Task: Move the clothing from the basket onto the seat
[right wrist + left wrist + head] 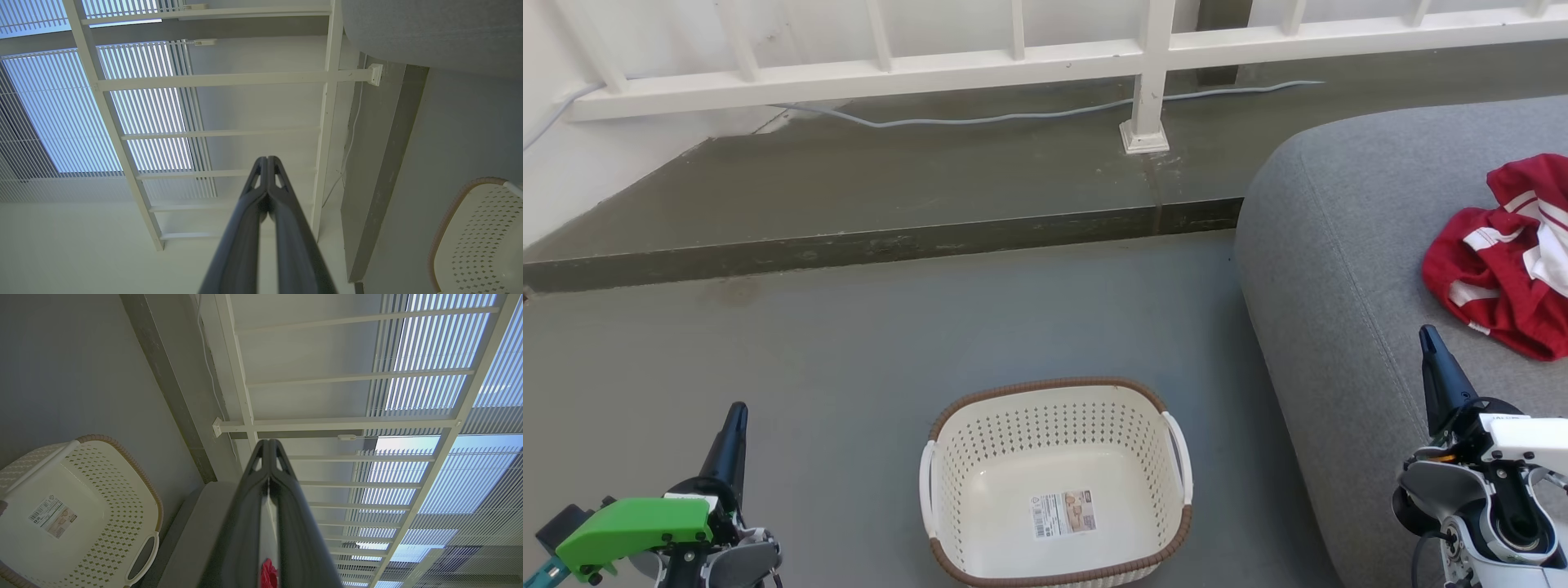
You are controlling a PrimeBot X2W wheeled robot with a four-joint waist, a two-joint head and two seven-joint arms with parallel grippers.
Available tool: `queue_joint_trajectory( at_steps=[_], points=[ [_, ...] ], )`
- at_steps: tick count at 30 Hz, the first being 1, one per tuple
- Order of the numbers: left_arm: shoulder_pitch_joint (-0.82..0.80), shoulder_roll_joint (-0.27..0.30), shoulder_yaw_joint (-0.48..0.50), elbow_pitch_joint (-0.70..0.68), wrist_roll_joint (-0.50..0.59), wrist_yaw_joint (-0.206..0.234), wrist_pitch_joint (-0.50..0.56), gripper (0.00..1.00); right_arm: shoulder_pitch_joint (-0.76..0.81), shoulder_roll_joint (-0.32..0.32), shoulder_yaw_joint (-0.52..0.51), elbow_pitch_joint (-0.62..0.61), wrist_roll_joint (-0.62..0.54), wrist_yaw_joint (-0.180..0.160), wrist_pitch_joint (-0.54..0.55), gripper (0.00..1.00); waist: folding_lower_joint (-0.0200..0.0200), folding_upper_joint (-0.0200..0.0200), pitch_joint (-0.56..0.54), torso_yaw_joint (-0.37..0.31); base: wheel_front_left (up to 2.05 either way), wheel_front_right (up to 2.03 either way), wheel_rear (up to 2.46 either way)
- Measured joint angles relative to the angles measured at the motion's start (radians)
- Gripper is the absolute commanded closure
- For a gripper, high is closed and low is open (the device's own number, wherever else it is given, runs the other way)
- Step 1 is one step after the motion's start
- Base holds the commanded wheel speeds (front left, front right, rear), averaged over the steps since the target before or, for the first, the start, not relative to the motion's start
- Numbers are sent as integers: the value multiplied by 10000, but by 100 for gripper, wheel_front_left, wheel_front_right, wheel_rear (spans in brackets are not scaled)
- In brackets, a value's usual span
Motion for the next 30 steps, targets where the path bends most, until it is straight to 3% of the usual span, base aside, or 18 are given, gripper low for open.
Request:
queue_joint_trajectory(
  at_steps=[30],
  points=[
    [-18, -4, 15, 13, 0, 0, 31, 100, 0, 4, -13, 0, 0, 0, 2, 100, 0, 0, -1, 1, 0, 0, 0]
  ],
)
